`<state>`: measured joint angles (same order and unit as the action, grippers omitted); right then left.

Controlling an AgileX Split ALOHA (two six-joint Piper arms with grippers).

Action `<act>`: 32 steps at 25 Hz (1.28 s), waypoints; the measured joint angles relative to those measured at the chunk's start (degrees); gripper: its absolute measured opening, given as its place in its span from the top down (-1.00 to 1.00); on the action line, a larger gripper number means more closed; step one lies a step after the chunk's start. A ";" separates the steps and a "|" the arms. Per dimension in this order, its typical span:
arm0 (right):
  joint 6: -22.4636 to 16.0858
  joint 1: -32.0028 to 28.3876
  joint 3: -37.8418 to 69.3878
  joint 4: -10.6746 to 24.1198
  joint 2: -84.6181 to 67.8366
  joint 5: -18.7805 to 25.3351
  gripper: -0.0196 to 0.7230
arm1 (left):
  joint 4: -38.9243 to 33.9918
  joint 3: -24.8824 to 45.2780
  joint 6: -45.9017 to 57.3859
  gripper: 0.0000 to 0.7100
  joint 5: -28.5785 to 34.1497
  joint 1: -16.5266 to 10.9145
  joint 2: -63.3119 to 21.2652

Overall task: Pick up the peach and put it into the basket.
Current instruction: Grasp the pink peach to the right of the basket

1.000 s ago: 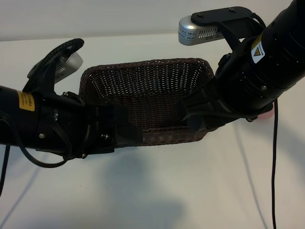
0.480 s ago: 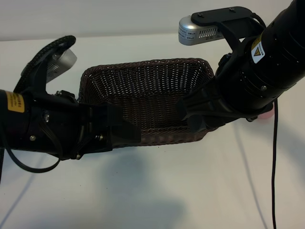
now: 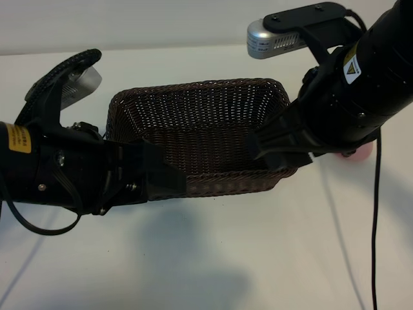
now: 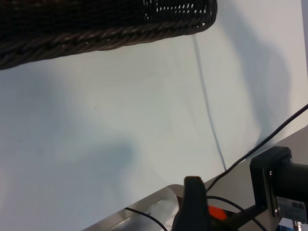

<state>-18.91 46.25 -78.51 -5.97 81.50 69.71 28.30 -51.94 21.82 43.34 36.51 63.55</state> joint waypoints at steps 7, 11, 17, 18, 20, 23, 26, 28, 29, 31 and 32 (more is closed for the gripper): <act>-0.02 0.00 0.00 1.86 0.00 0.00 -0.54 | -0.22 0.00 0.00 -0.54 0.00 0.00 0.00; -0.02 0.00 0.00 1.87 0.00 0.00 -0.54 | -0.22 0.00 -0.17 -0.54 0.00 0.00 0.00; -0.02 0.00 0.00 1.59 0.00 -1.03 -0.54 | -0.40 0.00 -0.25 -0.54 0.00 0.00 0.00; -0.02 0.00 0.00 1.54 0.00 -1.33 -0.54 | -0.45 0.00 -0.25 -0.54 0.00 0.00 0.00; -0.02 0.00 0.00 1.47 0.00 -1.44 -0.54 | -0.45 0.00 -0.25 -0.54 0.00 0.00 0.00; -0.02 0.00 0.00 1.47 0.00 -1.44 -0.54 | -0.45 0.00 -0.25 -0.54 0.00 0.00 0.00; -0.02 0.00 0.00 2.27 0.00 -1.49 -0.54 | -0.45 0.00 -0.25 -0.54 0.00 0.00 0.00; -0.02 0.00 0.00 4.17 0.00 -1.49 -0.53 | -0.45 0.00 -0.25 -0.54 0.00 0.00 0.00; -0.07 0.00 0.00 5.54 0.00 -1.49 -0.51 | -0.45 0.00 -0.25 -0.54 0.00 0.00 0.00; -0.88 0.00 0.00 8.17 0.00 -1.49 -0.45 | -0.45 0.00 -0.31 -0.54 0.00 0.00 0.00; -1.95 0.00 0.00 9.89 0.00 -1.49 -0.42 | -0.45 0.00 -0.31 -0.54 0.00 0.00 0.00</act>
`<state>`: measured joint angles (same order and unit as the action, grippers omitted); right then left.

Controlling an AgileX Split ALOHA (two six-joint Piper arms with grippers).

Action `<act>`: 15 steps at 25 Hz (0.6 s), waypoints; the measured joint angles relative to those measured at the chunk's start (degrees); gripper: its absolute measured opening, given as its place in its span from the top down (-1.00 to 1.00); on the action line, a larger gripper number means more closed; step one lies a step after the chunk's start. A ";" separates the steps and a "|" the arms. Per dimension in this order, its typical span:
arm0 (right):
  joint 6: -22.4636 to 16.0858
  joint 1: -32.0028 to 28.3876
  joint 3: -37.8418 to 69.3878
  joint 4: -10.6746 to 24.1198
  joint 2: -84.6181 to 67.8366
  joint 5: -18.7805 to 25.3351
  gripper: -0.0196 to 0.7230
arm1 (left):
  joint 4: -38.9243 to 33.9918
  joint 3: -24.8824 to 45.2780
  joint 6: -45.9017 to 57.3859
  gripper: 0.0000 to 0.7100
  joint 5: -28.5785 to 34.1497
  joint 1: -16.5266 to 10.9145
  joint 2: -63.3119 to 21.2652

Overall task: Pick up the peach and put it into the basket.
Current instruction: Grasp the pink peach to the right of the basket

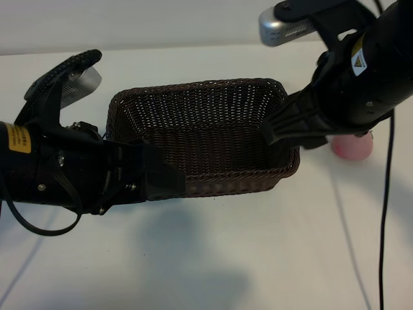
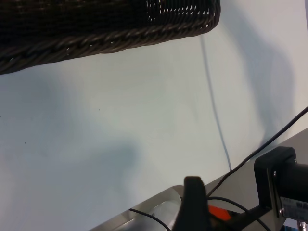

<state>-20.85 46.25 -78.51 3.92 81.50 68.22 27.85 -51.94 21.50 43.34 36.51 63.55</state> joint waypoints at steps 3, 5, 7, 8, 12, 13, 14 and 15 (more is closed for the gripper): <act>-2.77 0.00 0.00 4.21 0.00 0.00 -0.34 | 0.00 0.00 0.00 -0.54 0.00 0.00 0.00; -3.94 -0.59 0.00 6.34 0.00 -0.82 -0.34 | 0.00 0.00 0.00 -0.54 0.00 0.00 0.00; -4.15 -2.02 0.00 6.78 0.00 -1.57 -0.36 | -0.01 0.00 0.00 -0.54 0.00 0.00 0.00; -4.15 -3.04 0.00 6.78 0.00 -1.85 -0.38 | -0.01 0.00 0.00 -0.54 0.00 0.00 0.00; -3.66 -7.18 0.00 6.97 0.00 -3.61 -0.44 | -0.01 0.00 0.00 -0.54 0.00 0.00 0.00; -3.41 -8.34 0.00 6.97 0.00 -4.29 -0.45 | -0.06 0.00 0.00 -0.54 0.00 0.00 0.00; -3.01 -9.34 0.00 6.91 0.00 -4.73 -0.45 | -0.06 0.00 0.00 -0.54 0.00 0.00 0.00; -2.40 -10.60 0.00 6.65 0.07 -5.09 -0.45 | -0.06 0.00 0.00 -0.54 0.00 0.00 0.00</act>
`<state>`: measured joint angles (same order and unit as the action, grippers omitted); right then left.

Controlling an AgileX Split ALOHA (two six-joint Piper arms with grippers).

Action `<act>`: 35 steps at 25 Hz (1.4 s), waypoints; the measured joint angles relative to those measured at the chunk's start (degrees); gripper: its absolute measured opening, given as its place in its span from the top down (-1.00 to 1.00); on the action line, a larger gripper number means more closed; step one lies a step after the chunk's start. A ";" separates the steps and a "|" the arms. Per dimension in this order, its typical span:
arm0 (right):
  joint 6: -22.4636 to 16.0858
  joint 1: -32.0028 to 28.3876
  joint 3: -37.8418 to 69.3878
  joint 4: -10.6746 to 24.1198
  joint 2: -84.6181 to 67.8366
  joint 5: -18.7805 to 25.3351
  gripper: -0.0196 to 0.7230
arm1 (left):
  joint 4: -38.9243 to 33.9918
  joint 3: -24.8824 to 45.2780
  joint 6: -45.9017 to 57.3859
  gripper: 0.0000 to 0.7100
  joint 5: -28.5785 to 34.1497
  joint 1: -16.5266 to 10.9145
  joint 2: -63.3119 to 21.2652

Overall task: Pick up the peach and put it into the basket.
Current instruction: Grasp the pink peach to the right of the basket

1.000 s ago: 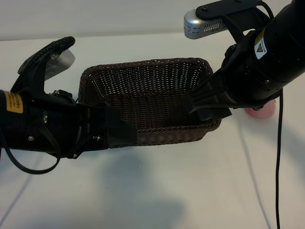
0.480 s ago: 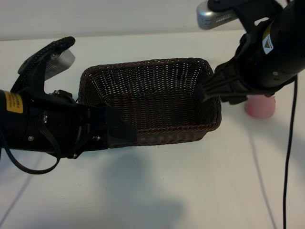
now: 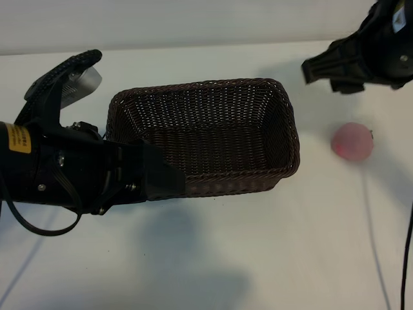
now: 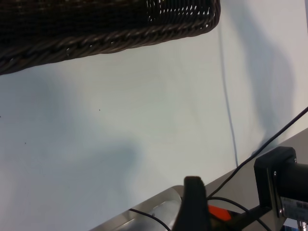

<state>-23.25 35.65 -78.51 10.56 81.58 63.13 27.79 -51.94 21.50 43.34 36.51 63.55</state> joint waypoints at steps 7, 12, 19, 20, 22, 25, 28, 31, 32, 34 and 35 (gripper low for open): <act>5.26 -6.71 0.00 -3.17 5.27 -2.06 -0.45 | -0.06 0.00 0.00 -0.54 0.00 0.00 0.00; 6.33 -9.22 0.00 -3.75 10.34 -4.16 -0.45 | -0.06 0.00 0.00 -0.54 0.00 0.00 0.00; 9.04 -13.80 0.00 -6.69 16.92 -4.62 -0.45 | -0.06 0.00 0.00 -0.54 0.00 0.00 0.00; 9.41 -14.12 0.00 -6.93 17.94 -4.82 -0.45 | -0.06 0.00 0.00 -0.54 0.00 0.00 0.00; 10.04 -14.99 0.00 -7.37 19.77 -5.32 -0.45 | -0.06 0.00 0.00 -0.54 0.00 0.00 0.00; 10.32 -16.68 2.38 -7.93 21.62 -8.38 -0.45 | -0.06 0.00 0.00 -0.54 0.00 0.00 0.00; 11.28 -18.37 7.06 -9.55 22.36 -13.89 -0.45 | -0.06 0.00 0.00 -0.54 0.00 0.00 0.00; 12.90 -19.86 11.29 -11.47 22.51 -19.86 -0.45 | -0.06 0.00 0.00 -0.54 0.00 0.00 0.00; 13.34 -20.26 12.38 -12.19 22.57 -21.59 -0.45 | -0.06 0.00 0.00 -0.54 0.00 0.00 0.00; 13.93 -20.83 13.82 -12.54 22.82 -24.08 -0.45 | -0.06 0.00 0.00 -0.54 0.00 0.00 0.00; 14.39 -20.87 14.12 -12.77 22.86 -24.97 -0.45 | -0.06 0.00 0.00 -0.54 0.00 0.00 0.00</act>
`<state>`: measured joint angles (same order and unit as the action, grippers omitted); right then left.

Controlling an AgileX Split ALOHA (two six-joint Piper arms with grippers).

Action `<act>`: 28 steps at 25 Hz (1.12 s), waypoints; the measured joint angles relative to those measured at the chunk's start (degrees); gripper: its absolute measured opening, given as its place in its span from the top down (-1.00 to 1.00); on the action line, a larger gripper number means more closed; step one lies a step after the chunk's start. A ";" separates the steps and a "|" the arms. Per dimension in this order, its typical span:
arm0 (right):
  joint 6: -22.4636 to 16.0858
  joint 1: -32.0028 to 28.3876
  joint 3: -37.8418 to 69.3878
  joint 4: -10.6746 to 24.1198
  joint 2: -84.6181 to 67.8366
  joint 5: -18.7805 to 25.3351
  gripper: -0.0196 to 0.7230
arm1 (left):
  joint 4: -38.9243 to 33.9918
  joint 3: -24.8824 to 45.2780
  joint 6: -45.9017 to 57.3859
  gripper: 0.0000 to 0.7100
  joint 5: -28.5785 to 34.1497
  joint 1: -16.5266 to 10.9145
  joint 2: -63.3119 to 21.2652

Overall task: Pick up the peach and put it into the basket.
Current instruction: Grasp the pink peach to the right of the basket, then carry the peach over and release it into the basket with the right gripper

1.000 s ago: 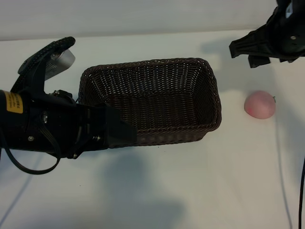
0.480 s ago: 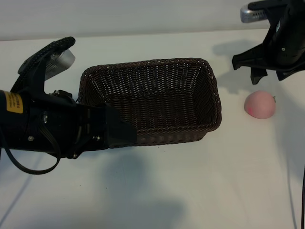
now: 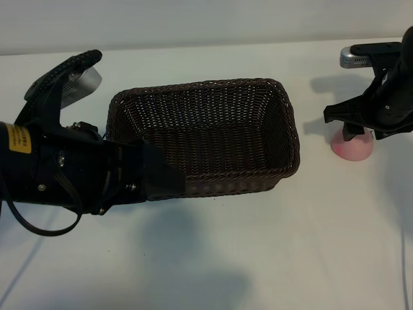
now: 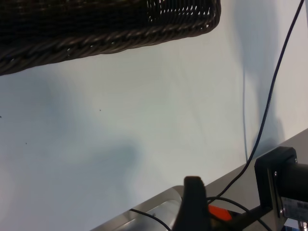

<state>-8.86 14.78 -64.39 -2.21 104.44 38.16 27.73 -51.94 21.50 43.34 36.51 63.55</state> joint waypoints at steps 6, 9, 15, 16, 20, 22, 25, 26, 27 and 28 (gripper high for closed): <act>1.17 0.00 0.16 -0.51 2.98 -3.31 -0.45 | 0.00 0.00 0.00 -0.54 0.00 0.00 0.00; 1.55 0.00 0.16 -0.51 5.20 -4.06 -0.39 | 0.00 0.00 0.00 -0.54 0.00 0.00 0.00; 0.09 0.00 0.16 -0.51 5.42 -4.24 0.68 | 0.00 0.00 0.00 -0.54 0.00 0.00 0.00; -0.09 0.00 0.16 -0.51 5.31 -4.07 0.76 | 0.00 0.00 0.00 -0.54 0.00 0.00 0.00; -0.10 0.00 0.16 -0.51 3.79 -2.58 0.83 | 0.00 0.00 -0.06 -0.54 0.00 0.00 0.00; -0.05 -0.04 -0.23 -0.51 2.10 -0.91 0.83 | 0.00 0.00 -0.06 -0.54 0.00 0.00 0.00; 0.00 -0.04 -2.27 -0.70 -1.59 3.77 0.83 | 0.00 0.00 -0.06 -0.54 0.00 0.00 0.00; 0.08 -0.04 -3.30 -0.84 -3.08 5.54 0.83 | 0.00 0.00 -0.06 -0.54 0.00 0.00 0.00; 0.21 -0.04 -4.28 -0.84 -4.61 7.27 0.83 | 0.00 0.00 -0.06 -0.54 0.00 0.00 0.00; 0.34 -0.04 -5.02 -0.79 -6.08 8.52 0.83 | 0.00 0.00 -0.06 -0.54 0.00 0.00 0.00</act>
<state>-8.52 14.73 -69.41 -2.99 98.37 46.68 27.73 -51.94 21.44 43.34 36.51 63.55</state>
